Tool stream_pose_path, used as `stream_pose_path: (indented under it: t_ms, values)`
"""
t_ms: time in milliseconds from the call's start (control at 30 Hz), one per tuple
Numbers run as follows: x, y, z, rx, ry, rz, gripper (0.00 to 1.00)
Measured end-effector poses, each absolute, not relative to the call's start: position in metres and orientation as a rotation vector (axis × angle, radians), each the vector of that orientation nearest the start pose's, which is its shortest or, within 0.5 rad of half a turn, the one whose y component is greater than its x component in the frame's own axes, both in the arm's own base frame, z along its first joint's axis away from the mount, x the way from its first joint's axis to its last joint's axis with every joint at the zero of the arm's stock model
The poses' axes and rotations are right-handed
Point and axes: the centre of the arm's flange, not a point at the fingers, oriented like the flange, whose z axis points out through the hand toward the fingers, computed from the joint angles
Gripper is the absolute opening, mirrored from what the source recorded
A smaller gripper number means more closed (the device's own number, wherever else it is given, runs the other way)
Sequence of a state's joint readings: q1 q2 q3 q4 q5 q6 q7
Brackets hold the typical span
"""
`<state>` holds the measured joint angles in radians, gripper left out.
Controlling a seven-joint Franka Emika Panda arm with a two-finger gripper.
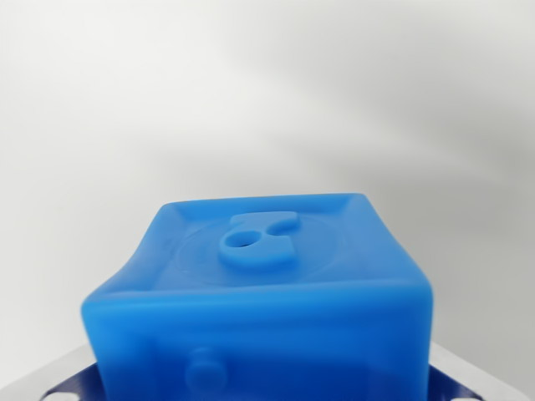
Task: Stack cube
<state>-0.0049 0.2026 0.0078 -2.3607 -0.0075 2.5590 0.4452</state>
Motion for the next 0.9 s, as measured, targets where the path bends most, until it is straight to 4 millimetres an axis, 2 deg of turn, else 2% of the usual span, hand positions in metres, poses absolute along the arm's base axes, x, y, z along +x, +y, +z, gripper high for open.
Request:
stream_pose_path:
  t_ms: [900]
  values:
    - [0.466,-0.020,0.259,-2.984,0.993,0.003,0.00]
